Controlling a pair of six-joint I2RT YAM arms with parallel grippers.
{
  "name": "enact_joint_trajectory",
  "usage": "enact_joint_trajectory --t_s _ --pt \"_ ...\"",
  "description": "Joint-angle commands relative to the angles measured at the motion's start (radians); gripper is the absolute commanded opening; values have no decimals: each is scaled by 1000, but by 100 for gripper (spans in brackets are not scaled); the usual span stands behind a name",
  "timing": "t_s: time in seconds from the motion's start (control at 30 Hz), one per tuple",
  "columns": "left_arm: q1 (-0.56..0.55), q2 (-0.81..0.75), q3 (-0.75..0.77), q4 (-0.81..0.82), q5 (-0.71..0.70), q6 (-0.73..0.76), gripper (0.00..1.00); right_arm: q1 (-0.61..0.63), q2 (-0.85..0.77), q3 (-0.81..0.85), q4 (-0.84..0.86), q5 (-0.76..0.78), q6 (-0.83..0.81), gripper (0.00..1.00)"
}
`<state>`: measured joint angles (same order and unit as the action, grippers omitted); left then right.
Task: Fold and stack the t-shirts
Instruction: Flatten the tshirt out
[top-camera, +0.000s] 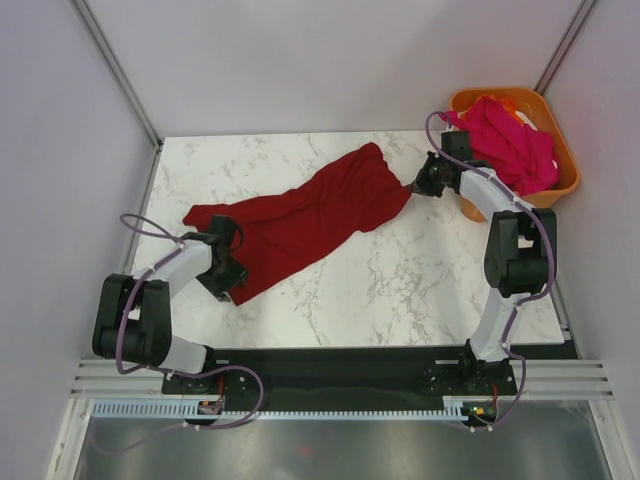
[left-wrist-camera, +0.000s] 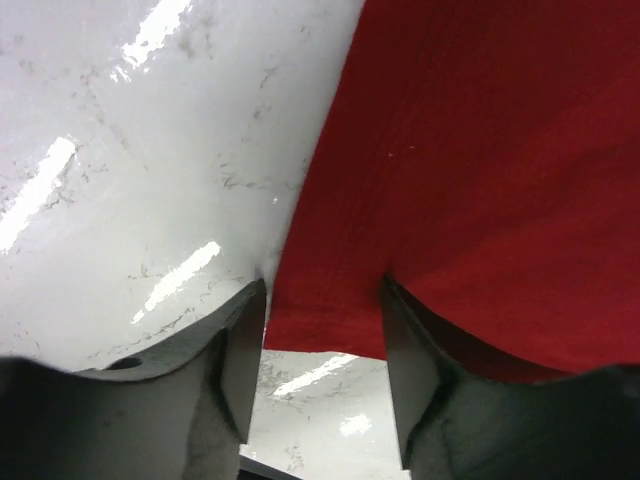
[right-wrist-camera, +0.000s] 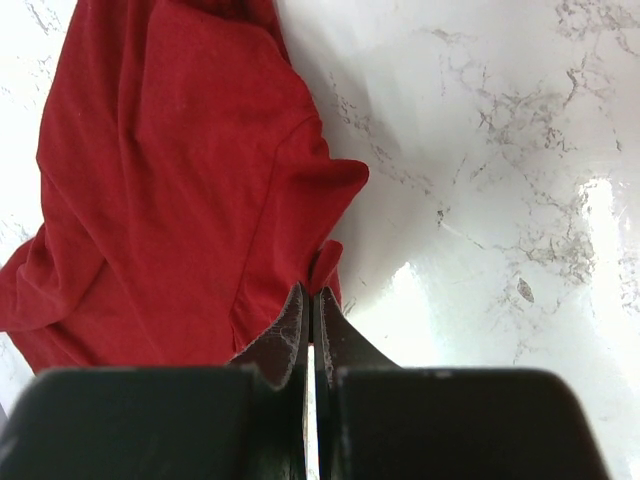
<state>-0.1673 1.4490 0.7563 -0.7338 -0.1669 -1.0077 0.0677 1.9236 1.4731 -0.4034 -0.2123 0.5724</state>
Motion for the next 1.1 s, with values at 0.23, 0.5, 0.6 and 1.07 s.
enact_joint_trajectory --t_s 0.23,0.5,0.6,1.07 --pt "-26 -24 -40 37 -48 -75 2 -6 -9 -16 28 4 0 0" --pt "-26 -223 145 10 -29 -2 2 -8 -95 9 28 -127 24 0" --pt "-26 -286 368 10 -29 -2 2 -6 -205 45 26 -154 40 0" --pt "-26 -291 1521 -653 -191 504 2 -178 -629 660 -310 -271 40 0"
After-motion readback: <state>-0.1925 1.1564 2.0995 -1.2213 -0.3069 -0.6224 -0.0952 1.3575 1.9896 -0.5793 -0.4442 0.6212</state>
